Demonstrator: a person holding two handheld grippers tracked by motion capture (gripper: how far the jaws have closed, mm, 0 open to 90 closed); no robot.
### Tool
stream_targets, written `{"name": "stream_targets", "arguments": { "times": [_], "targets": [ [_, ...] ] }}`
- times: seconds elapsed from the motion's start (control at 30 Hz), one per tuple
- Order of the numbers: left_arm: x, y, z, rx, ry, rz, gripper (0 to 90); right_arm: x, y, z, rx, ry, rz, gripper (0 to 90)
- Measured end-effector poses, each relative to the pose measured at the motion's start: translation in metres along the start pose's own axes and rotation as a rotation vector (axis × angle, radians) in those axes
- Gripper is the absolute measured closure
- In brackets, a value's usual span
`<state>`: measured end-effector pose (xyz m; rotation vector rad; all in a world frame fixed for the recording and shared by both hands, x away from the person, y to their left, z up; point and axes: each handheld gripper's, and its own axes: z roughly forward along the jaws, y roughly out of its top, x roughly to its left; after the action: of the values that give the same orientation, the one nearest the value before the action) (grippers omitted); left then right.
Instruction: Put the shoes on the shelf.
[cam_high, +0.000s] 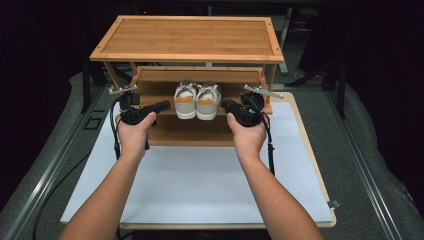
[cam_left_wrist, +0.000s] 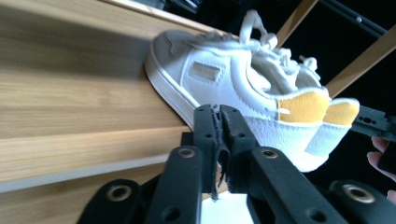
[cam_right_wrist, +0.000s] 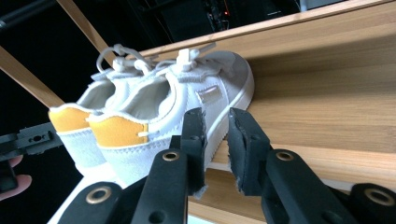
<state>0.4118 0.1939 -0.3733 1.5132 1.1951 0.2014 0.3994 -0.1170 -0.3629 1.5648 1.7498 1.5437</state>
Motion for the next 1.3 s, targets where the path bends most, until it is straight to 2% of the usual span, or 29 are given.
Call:
{"name": "stream_targets", "arguments": {
  "times": [0.07,0.1,0.17,0.27,0.5,0.63,0.83,0.9,1.0,1.2,1.27,1.3],
  "targets": [
    [-0.002,-0.001,0.002,0.001,-0.006,-0.002,89.4,0.001,-0.001,0.0,0.027,-0.004,-0.006,81.7],
    [-0.003,-0.002,0.003,-0.002,-0.012,-0.01,89.5,0.002,-0.002,0.001,0.007,0.006,-0.002,85.0],
    [-0.004,-0.003,0.004,0.0,-0.015,-0.013,89.7,0.002,-0.002,0.002,0.011,0.015,-0.002,89.8],
    [-0.004,-0.003,0.005,0.007,-0.013,-0.008,89.7,0.003,-0.004,0.004,0.021,0.017,-0.003,90.0],
    [-0.006,-0.005,0.008,0.004,-0.01,-0.006,89.8,-0.001,-0.013,0.011,0.029,0.039,0.042,90.0],
    [-0.007,-0.005,0.008,0.005,-0.005,-0.004,90.0,0.002,-0.015,0.012,0.028,0.03,0.028,90.0],
    [-0.009,-0.004,0.009,0.003,0.009,0.006,90.0,0.002,-0.015,0.013,0.022,0.027,0.032,90.0],
    [-0.009,-0.003,0.01,0.009,0.014,0.005,90.0,0.002,-0.014,0.012,0.044,0.022,0.029,90.0],
    [-0.008,-0.001,0.012,0.01,0.02,0.007,90.0,0.001,-0.014,0.015,0.022,0.024,0.032,90.0],
    [-0.005,0.003,0.017,0.009,0.028,0.0,90.0,0.0,-0.01,0.021,0.029,0.027,0.042,90.0],
    [-0.003,0.004,0.02,0.006,0.02,-0.013,90.0,-0.001,-0.007,0.023,0.041,0.016,0.043,90.0],
    [-0.001,0.004,0.021,0.002,0.017,-0.019,90.0,-0.002,-0.006,0.025,0.036,0.027,0.046,90.0]
  ]
}}
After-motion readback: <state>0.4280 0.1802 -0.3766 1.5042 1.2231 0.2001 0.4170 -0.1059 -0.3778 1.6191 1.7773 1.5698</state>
